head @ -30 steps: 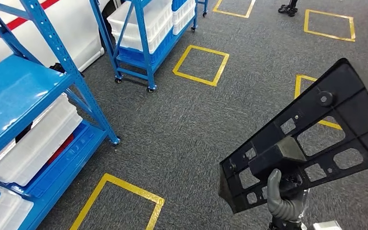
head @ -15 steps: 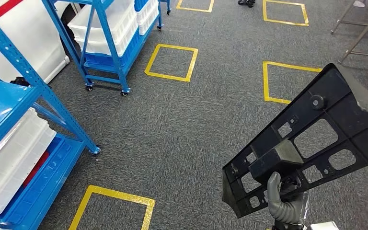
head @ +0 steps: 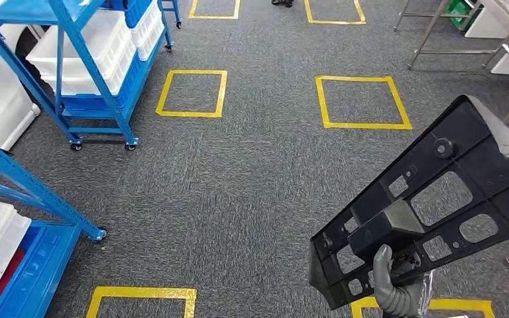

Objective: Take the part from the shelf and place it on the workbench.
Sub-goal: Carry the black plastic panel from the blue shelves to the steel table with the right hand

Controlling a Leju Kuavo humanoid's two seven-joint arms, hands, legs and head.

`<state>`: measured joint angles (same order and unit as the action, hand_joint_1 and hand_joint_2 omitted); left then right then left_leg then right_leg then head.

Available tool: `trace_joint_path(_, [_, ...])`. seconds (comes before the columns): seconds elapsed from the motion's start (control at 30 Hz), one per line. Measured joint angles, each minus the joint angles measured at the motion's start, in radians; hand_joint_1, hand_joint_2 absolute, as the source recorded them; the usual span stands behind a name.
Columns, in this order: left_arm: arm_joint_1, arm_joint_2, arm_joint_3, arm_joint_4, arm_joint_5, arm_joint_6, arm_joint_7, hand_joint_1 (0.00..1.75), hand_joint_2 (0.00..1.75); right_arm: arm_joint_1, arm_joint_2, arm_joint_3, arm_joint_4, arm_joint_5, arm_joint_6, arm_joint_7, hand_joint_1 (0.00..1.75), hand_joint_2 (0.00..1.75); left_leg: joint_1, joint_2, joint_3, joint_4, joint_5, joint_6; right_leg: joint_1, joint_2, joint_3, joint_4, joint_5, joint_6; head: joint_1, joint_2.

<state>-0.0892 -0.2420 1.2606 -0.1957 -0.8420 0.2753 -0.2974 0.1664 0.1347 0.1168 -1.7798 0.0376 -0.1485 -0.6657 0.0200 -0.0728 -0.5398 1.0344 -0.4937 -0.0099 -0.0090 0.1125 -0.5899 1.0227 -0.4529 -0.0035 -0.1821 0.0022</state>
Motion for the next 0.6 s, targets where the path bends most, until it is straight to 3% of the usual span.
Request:
trace_joint_path(0.03, [-0.001,0.0,0.0,0.0,0.001,0.0,0.0,0.0,0.0,0.002,0.0,0.0,-0.002,0.001,0.001,0.001,1.75,1.75,-0.002,-0.003,0.002,-0.007,-0.003,0.004,-0.001,0.011,-0.006,0.002,0.002,0.008,0.0,0.0])
trace_joint_path(0.1, [-0.003,0.0,0.0,0.0,0.001,-0.002,-0.001,0.0,0.0,0.008,0.0,-0.002,-0.005,0.001,0.003,0.003,1.75,1.75,-0.005,0.019,0.001,-0.012,0.003,0.019,-0.006,0.019,-0.015,0.004,0.005,0.022,0.0,0.0])
trace_joint_path(0.17, [-0.003,0.0,0.0,0.0,0.0,-0.004,-0.002,0.0,0.0,0.011,0.0,-0.004,-0.007,0.002,0.004,0.005,1.75,1.75,-0.006,0.044,0.002,-0.02,0.01,0.033,-0.004,-0.03,-0.039,0.05,-0.024,0.029,0.0,0.0])
trace_joint_path(0.23, [0.0,0.0,0.0,0.0,-0.001,-0.008,-0.002,0.0,0.0,0.011,0.0,-0.005,-0.011,0.003,0.007,0.007,1.75,1.75,-0.011,0.072,0.0,-0.022,0.011,0.04,-0.003,-0.089,-0.094,0.167,-0.087,0.033,0.001,0.0])
trace_joint_path(0.3, [0.003,0.002,0.0,0.0,-0.002,-0.013,0.001,0.0,0.0,0.014,0.0,-0.008,-0.012,0.004,0.009,0.009,1.75,1.75,-0.016,0.102,-0.002,-0.021,0.009,0.044,-0.004,-0.104,-0.142,0.27,-0.123,0.037,0.001,0.0])
trace_joint_path(0.33, [0.003,0.003,0.0,0.0,-0.001,-0.013,0.005,0.0,0.0,0.016,-0.001,-0.012,-0.013,0.004,0.01,0.01,1.75,1.75,-0.018,0.115,-0.002,-0.021,0.008,0.044,-0.004,-0.107,-0.142,0.275,-0.115,0.036,0.001,0.0])
trace_joint_path(0.4, [0.002,0.004,0.0,0.0,0.001,-0.012,0.013,0.0,0.0,0.022,-0.002,-0.023,-0.018,0.004,0.011,0.01,1.75,1.75,-0.021,0.139,0.001,-0.021,0.005,0.044,-0.001,-0.126,-0.081,0.169,-0.056,0.029,0.001,0.0])
trace_joint_path(0.43, [0.002,0.004,0.0,0.0,0.002,-0.014,0.014,0.0,0.0,0.025,-0.002,-0.029,-0.023,0.004,0.011,0.01,1.75,1.75,-0.024,0.149,0.004,-0.021,0.004,0.043,0.006,-0.152,-0.041,0.098,-0.033,0.02,0.001,0.0])
trace_joint_path(0.5, [0.002,0.004,0.0,0.0,0.001,-0.025,0.009,0.0,0.0,0.029,-0.002,-0.039,-0.033,0.005,0.011,0.01,1.75,1.75,-0.026,0.167,0.008,-0.022,0.0,0.036,0.019,-0.19,0.006,0.007,-0.012,0.005,0.001,0.0])
trace_joint_path(0.53, [0.002,0.004,0.0,0.0,0.001,-0.033,0.005,0.0,0.0,0.034,-0.002,-0.046,-0.04,0.006,0.01,0.009,1.75,1.75,-0.026,0.176,0.011,-0.023,-0.001,0.032,0.024,-0.194,0.009,-0.002,-0.015,-0.001,0.001,0.0])
trace_joint_path(0.6, [0.001,0.004,0.0,0.0,-0.001,-0.048,0.001,0.0,0.0,0.049,-0.002,-0.062,-0.055,0.01,0.01,0.007,1.75,1.75,-0.026,0.193,0.017,-0.026,-0.005,0.022,0.02,-0.171,0.011,-0.013,-0.007,-0.009,0.001,0.0])
